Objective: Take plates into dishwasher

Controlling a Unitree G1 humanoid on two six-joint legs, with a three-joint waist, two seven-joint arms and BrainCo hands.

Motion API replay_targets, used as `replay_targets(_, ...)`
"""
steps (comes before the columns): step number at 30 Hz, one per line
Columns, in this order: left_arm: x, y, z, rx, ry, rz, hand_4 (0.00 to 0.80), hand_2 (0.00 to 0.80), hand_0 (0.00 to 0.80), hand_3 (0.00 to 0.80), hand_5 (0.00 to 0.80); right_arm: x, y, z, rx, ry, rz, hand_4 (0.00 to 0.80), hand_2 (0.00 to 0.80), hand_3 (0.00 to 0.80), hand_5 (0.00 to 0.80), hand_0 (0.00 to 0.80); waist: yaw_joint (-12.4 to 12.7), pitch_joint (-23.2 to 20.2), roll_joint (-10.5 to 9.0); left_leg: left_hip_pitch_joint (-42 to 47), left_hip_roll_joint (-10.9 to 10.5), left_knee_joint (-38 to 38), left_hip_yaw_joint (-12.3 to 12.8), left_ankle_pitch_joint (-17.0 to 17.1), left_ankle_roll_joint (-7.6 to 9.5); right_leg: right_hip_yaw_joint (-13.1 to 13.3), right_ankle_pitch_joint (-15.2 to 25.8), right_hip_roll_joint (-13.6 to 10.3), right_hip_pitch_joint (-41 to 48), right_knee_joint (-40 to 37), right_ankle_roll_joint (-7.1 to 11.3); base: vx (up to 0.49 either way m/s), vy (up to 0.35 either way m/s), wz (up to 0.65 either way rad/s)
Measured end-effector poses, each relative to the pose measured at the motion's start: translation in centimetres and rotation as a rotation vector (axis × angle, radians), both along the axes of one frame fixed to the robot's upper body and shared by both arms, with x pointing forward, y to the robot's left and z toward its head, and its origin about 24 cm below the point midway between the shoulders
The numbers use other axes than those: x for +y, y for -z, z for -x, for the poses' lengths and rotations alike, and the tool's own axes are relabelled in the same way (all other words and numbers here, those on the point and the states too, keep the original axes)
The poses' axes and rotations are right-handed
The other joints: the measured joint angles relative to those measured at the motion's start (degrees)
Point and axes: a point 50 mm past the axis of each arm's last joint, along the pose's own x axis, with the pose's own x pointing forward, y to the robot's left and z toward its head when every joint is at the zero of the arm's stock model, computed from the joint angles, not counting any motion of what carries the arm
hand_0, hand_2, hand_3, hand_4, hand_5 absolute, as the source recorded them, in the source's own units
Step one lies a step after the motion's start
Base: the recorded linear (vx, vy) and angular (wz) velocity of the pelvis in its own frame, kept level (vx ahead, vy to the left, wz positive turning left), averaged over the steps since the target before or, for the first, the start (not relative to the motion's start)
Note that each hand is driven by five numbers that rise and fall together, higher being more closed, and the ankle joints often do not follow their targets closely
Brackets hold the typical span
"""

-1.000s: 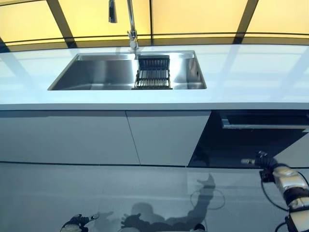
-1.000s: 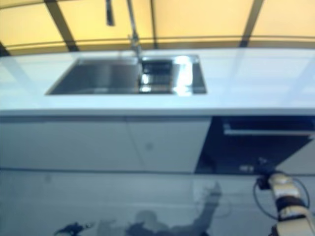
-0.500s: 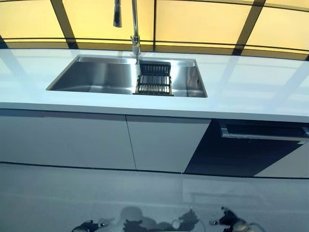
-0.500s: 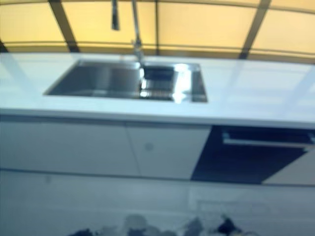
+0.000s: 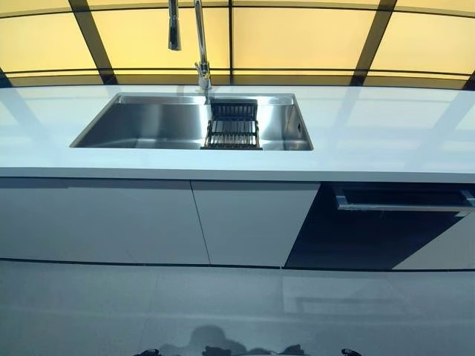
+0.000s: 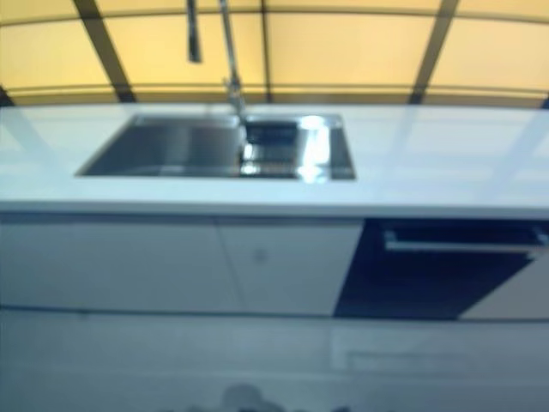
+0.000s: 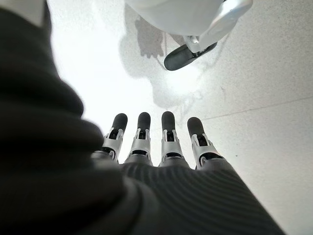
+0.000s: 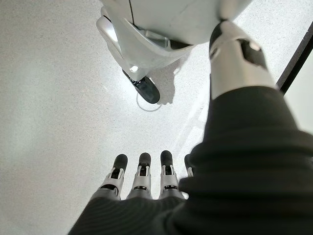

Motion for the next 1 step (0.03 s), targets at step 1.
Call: replay_targets(1,-0.10,0.03,0.02,0.004,0.009,0.003,0.000,0.000,0.000,0.000,0.000,0.01,0.00,0.01,0.001,-0.001,0.000,0.000,0.000,0.000,0.000,0.000,0.00,0.00,-0.01,0.04,0.00,0.00,0.00,0.00,0.00,0.00,0.00,0.01,0.03,0.00,0.00,0.000,0.000,0.00)
